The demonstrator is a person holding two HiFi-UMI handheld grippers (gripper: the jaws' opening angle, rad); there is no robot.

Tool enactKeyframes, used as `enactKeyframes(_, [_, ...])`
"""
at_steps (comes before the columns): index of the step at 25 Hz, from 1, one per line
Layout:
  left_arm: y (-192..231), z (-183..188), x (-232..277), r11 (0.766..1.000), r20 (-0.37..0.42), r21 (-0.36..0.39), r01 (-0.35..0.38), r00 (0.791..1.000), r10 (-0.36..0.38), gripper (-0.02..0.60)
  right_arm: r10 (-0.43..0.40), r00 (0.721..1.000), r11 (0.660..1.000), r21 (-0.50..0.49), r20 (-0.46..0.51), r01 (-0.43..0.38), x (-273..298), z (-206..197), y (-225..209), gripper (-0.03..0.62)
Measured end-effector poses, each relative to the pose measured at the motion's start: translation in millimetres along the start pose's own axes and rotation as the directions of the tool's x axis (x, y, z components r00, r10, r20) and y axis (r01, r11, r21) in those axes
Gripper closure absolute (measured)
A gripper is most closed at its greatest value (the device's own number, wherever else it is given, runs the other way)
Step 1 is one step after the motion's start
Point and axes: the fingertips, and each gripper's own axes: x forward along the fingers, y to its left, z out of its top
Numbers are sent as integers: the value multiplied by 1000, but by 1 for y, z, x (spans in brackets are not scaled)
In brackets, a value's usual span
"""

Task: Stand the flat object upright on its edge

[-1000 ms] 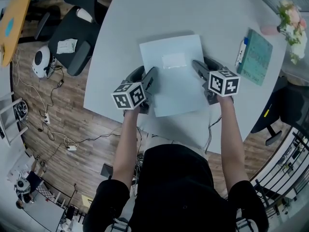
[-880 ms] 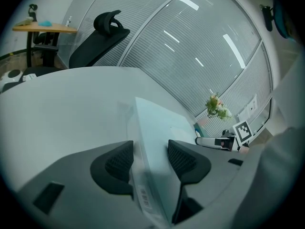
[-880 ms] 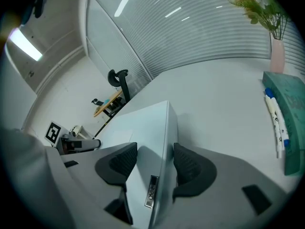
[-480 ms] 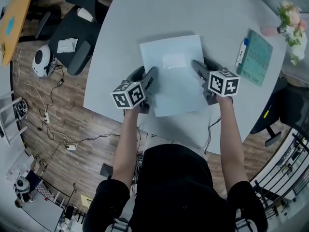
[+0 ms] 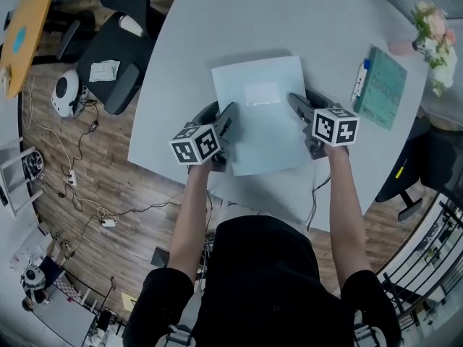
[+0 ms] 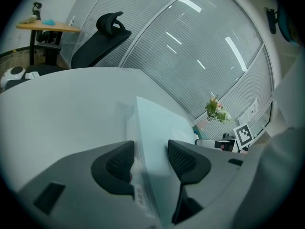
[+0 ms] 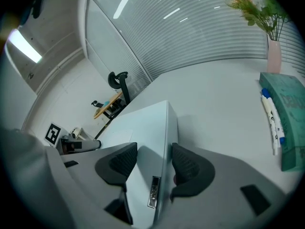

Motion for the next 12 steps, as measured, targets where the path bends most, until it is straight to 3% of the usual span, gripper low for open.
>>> enactKeyframes(12, [-39, 2, -39, 993, -1, 106, 43, 999, -43, 356, 32, 998, 996, -90, 59, -26, -51, 2, 29, 355])
